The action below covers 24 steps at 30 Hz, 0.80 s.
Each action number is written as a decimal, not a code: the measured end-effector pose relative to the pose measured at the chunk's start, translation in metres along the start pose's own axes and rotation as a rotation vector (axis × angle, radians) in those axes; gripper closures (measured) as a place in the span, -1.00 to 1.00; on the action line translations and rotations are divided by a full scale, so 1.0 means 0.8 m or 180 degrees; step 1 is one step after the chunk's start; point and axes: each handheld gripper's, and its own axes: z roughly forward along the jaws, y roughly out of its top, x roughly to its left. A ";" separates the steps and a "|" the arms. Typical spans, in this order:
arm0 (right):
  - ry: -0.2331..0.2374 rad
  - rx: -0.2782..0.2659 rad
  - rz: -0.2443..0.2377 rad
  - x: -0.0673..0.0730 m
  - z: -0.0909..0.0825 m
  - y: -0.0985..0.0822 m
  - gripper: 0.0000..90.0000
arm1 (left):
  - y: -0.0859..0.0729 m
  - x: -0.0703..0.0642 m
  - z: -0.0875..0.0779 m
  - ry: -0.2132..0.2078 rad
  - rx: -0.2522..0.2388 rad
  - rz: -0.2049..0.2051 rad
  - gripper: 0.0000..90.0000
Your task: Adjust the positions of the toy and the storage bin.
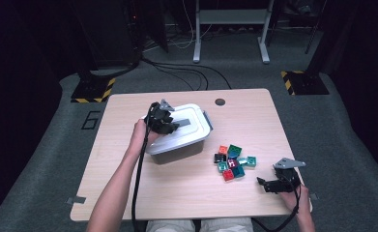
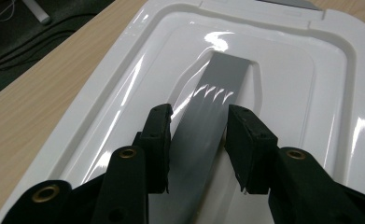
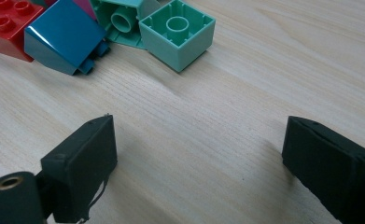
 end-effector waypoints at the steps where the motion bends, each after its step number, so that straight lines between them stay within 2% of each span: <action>1: -0.0001 -0.0001 0.0000 0.000 0.000 0.000 -0.79 | 0.001 -0.002 0.000 0.0022 0.0004 0.0016 0.38; 3: -0.0005 -0.0004 0.0001 0.000 0.000 0.000 -0.79 | 0.003 -0.007 0.002 0.0047 0.0007 -0.0015 0.39; 4: -0.0006 -0.0005 0.0002 0.000 0.000 0.000 -0.79 | 0.004 -0.011 0.003 0.0057 -0.0005 -0.0088 0.40; 7: -0.0008 -0.0007 0.0001 0.000 0.000 0.000 -0.79 | 0.008 -0.018 0.005 0.0120 0.0012 -0.0128 0.42; 10: -0.0007 -0.0011 0.0001 0.000 0.000 0.000 -0.78 | 0.012 -0.022 0.006 0.0173 0.0066 -0.0080 0.41; 11: -0.0007 -0.0011 0.0000 0.000 0.000 0.000 -0.78 | 0.013 -0.022 0.007 0.0174 0.0077 -0.0044 0.41; 14: -0.0002 -0.0018 0.0009 0.000 0.000 0.000 -0.78 | 0.011 -0.017 0.006 0.0077 0.0082 -0.0074 0.29; 16: 0.0000 -0.0018 0.0004 0.000 0.000 0.000 -0.78 | 0.008 -0.014 0.006 -0.0012 0.0039 -0.0150 0.30; 17: 0.0004 -0.0013 0.0002 0.000 0.000 0.000 -0.78 | 0.007 -0.013 0.007 -0.0023 0.0018 -0.0123 0.33; 24: -0.0006 -0.0016 -0.0003 0.000 0.000 0.000 -0.77 | 0.011 -0.018 0.008 0.0059 0.0041 -0.0144 0.40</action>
